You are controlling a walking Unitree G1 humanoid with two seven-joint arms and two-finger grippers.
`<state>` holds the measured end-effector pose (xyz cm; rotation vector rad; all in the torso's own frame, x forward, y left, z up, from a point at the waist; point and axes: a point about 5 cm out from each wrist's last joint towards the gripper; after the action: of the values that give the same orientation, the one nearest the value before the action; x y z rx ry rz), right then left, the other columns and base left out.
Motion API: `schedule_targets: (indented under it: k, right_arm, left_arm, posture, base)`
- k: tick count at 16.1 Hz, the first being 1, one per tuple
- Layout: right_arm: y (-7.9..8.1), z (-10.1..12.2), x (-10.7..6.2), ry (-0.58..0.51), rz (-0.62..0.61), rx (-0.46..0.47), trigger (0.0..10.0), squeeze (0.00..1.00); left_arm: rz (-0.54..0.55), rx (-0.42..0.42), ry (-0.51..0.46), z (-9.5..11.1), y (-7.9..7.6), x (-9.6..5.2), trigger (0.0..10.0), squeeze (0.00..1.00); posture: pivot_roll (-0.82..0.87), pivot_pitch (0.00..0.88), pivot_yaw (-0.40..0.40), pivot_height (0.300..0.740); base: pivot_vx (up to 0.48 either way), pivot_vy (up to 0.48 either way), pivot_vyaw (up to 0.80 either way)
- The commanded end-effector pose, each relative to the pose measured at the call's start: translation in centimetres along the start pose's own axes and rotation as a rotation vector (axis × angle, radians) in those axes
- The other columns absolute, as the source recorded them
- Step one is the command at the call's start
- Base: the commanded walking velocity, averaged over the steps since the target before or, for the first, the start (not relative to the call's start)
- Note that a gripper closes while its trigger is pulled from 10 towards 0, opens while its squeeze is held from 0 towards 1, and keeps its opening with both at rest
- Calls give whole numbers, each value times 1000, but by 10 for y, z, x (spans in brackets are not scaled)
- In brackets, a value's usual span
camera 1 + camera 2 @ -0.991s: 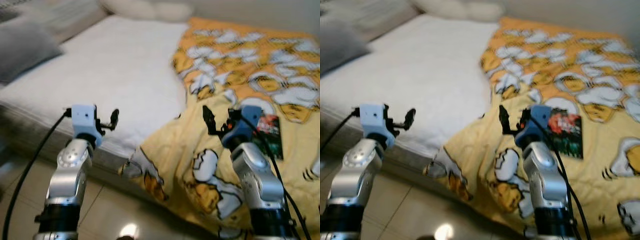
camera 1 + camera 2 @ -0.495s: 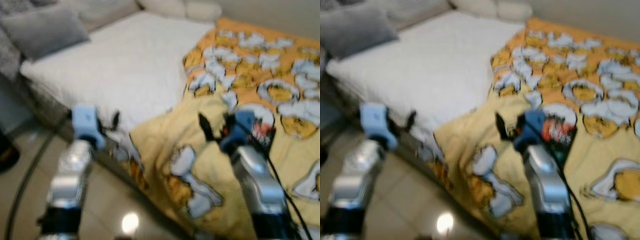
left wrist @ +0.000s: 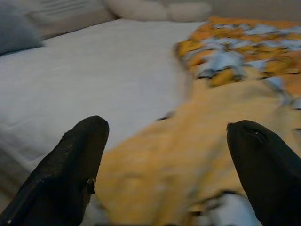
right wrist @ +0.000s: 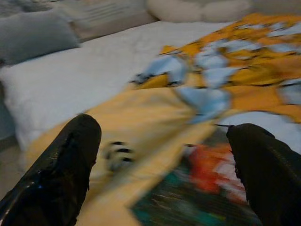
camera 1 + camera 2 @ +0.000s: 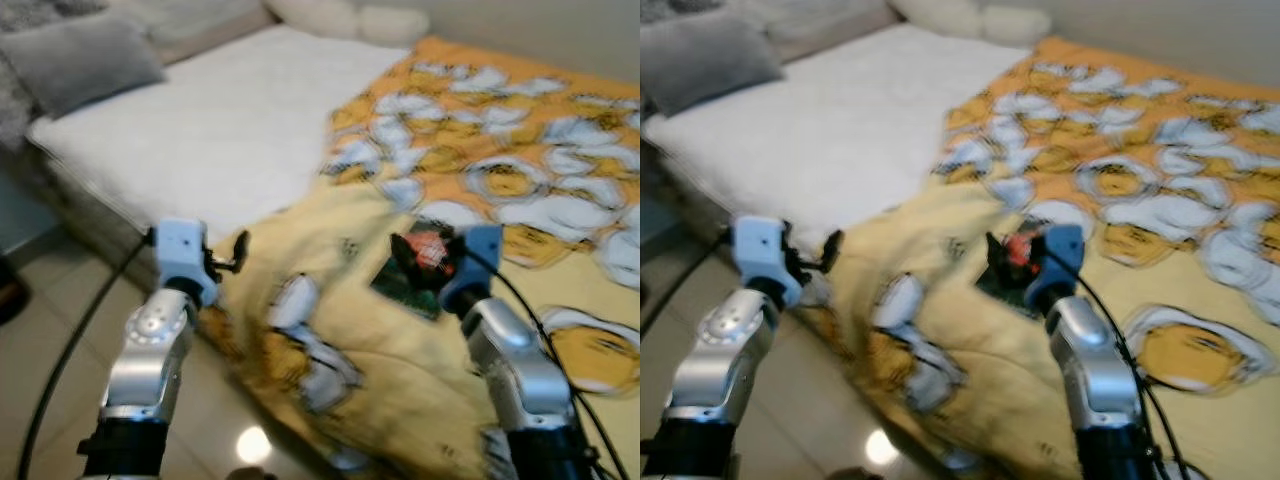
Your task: Clean up the room
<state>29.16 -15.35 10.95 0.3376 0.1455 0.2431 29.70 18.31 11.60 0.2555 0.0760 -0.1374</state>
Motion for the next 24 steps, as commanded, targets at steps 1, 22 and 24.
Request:
schedule_targets:
  k: [1, 22, 24]
  right_arm:
    - [8, 2, 2, 0, 35, 0, 10000, 1000]
    - [-27, -41, 57, 283, -205, 334, 10000, 0]
    - [-23, -36, 63, 257, -183, 360, 10000, 0]
  left_arm:
    - [7, 2, 0, 0, 6, -2, 10000, 1000]
    - [-555, 265, 80, -6, 5, -40, 10000, 1000]
    - [-568, 273, 84, -3, 7, -45, 10000, 1000]
  posture:
    - [9, 0, 40, 740]
    - [102, 0, 34, 740]
    - [125, 0, 14, 740]
  base:
    - [0, 0, 0]
    - [0, 0, 0]
    - [0, 0, 0]
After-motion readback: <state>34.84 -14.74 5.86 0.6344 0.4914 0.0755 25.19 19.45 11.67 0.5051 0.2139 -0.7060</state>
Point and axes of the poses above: a point about 5 cm out from each wrist's last joint towards the gripper, its own x axis pointing out of the wrist towards the gripper, its own z axis along the axis of the wrist's last joint, y = z × x, and after that the axes turned 12 degrees about x, right-handed
